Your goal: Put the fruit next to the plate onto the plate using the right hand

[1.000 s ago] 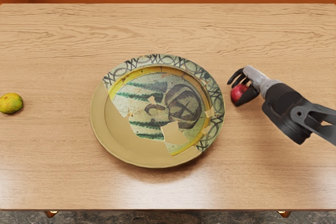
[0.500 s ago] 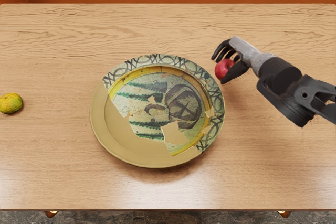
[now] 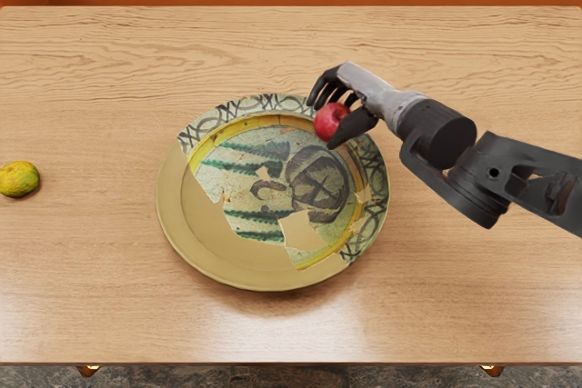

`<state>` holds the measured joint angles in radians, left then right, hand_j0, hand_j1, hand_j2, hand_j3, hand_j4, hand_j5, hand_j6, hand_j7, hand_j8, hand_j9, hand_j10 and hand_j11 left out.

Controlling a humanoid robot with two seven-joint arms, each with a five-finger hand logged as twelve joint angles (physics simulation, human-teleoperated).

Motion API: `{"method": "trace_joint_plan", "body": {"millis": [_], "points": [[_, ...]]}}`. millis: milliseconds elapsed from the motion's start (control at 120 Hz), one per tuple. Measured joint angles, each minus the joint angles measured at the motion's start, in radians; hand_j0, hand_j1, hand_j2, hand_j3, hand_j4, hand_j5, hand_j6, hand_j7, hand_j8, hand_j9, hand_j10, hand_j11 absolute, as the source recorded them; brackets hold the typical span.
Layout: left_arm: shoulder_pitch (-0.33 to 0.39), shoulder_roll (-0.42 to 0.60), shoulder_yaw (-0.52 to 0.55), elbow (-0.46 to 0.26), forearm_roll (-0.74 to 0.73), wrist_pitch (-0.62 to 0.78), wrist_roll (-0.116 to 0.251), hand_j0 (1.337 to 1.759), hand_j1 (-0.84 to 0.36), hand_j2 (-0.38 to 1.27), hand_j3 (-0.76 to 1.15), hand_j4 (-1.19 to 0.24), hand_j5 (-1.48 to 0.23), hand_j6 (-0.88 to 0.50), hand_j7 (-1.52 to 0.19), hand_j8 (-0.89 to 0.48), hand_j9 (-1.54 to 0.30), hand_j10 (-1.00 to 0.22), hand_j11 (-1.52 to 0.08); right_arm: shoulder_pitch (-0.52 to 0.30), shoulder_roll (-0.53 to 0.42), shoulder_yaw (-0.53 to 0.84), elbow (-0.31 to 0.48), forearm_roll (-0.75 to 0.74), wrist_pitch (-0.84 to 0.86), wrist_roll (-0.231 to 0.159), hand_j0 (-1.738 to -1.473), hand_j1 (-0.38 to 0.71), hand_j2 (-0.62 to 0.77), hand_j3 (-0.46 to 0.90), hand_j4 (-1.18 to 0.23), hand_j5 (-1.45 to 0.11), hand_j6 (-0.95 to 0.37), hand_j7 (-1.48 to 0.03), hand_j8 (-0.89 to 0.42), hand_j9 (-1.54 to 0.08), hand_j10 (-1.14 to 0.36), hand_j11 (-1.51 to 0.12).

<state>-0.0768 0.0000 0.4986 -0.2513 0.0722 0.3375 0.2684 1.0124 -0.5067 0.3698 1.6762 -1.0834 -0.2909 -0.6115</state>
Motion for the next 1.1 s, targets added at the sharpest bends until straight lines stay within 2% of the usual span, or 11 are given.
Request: {"method": "trace_joint_plan", "body": {"millis": [342,600,808,975,1100], "points": [[0.0,0.0,0.0,0.001,-0.001,0.0,0.0,1.658,0.09,0.04,0.0,-0.22,-0.28,-0.22,-0.28,-0.22,-0.28,-0.22,-0.28,-0.078,0.036,-0.019,0.017,-0.025,-0.001,-0.001,-1.656,0.23,0.31,0.0,-0.63,-0.89,-0.55,-0.85,-0.41,-0.88,-0.53,-0.86],[0.0,0.0,0.0,0.001,-0.001,0.0,0.0,1.658,0.09,0.04,0.0,-0.22,-0.28,-0.22,-0.28,-0.22,-0.28,-0.22,-0.28,-0.103,0.06,-0.035,0.019,-0.048,-0.003,0.0,-1.657,0.23,0.31,0.0,-0.61,-0.84,-0.57,-0.81,-0.43,-0.84,-0.54,-0.83],[0.0,0.0,0.0,0.0,0.0,0.0,0.0,1.658,0.09,0.04,0.0,-0.22,-0.28,-0.22,-0.28,-0.22,-0.28,-0.22,-0.28,-0.107,0.068,-0.037,0.023,-0.065,-0.005,0.001,-1.658,0.06,0.09,0.0,-0.39,-0.53,-0.38,-0.52,-0.32,-0.52,-0.37,-0.52],[0.0,0.0,0.0,0.001,0.0,0.0,0.0,1.658,0.09,0.04,0.0,-0.22,-0.28,-0.22,-0.28,-0.22,-0.28,-0.22,-0.28,-0.091,0.063,-0.01,0.036,-0.057,0.006,0.001,-1.658,-0.05,0.02,0.0,-0.27,-0.36,-0.26,-0.35,-0.24,-0.36,-0.26,-0.35],[0.017,0.0,0.002,-0.005,0.001,0.001,0.0,1.658,0.09,0.04,0.0,-0.22,-0.28,-0.22,-0.28,-0.22,-0.28,-0.22,-0.28,-0.082,0.051,0.067,0.038,-0.003,0.075,0.001,-1.658,-0.14,0.0,0.0,-0.19,-0.24,-0.18,-0.24,-0.17,-0.24,-0.18,-0.24]]}}
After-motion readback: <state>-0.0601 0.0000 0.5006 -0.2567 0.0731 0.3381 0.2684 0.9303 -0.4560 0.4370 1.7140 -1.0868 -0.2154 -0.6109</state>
